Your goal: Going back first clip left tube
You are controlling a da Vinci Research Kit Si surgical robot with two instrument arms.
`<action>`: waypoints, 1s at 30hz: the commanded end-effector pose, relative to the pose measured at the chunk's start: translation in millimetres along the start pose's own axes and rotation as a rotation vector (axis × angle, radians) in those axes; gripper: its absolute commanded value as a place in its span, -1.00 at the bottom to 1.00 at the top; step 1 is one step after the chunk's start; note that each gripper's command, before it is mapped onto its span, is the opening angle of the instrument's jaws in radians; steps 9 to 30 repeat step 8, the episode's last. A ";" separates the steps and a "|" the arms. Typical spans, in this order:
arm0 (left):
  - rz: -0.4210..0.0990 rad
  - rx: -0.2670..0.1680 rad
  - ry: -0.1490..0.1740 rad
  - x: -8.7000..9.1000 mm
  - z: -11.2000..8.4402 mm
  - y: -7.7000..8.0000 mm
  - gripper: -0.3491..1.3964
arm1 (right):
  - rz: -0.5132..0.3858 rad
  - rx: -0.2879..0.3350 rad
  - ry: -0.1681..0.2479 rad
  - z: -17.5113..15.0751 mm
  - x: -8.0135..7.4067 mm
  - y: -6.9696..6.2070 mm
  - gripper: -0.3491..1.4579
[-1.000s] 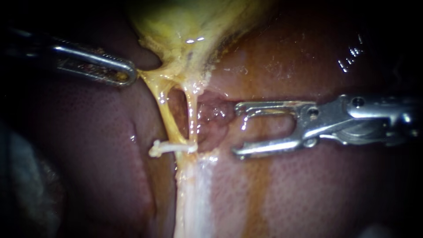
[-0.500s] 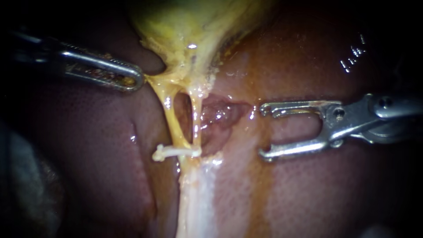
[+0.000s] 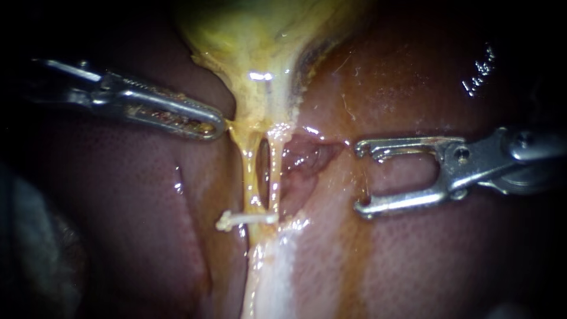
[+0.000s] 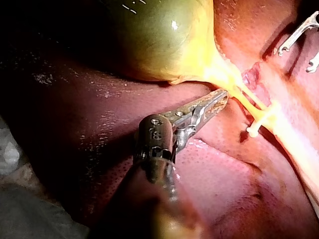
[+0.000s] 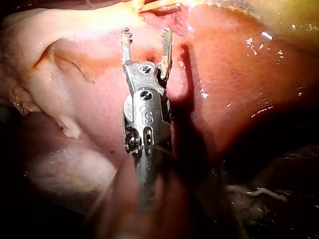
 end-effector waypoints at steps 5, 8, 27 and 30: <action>0.000 -0.001 -0.001 0.0 0.0 0.0 -1.00 | -0.012 0.000 0.001 0.0 0.0 0.0 -0.06; 0.000 -0.003 -0.002 0.0 -0.3 0.0 -1.00 | -0.013 0.000 0.000 0.0 0.0 -0.1 -0.06; 0.000 -0.003 -0.002 0.0 -0.3 0.0 -1.00 | -0.013 0.000 0.000 0.0 0.0 -0.1 -0.06; 0.000 -0.003 -0.002 0.0 -0.3 0.0 -1.00 | -0.013 0.000 0.000 0.0 0.0 -0.1 -0.06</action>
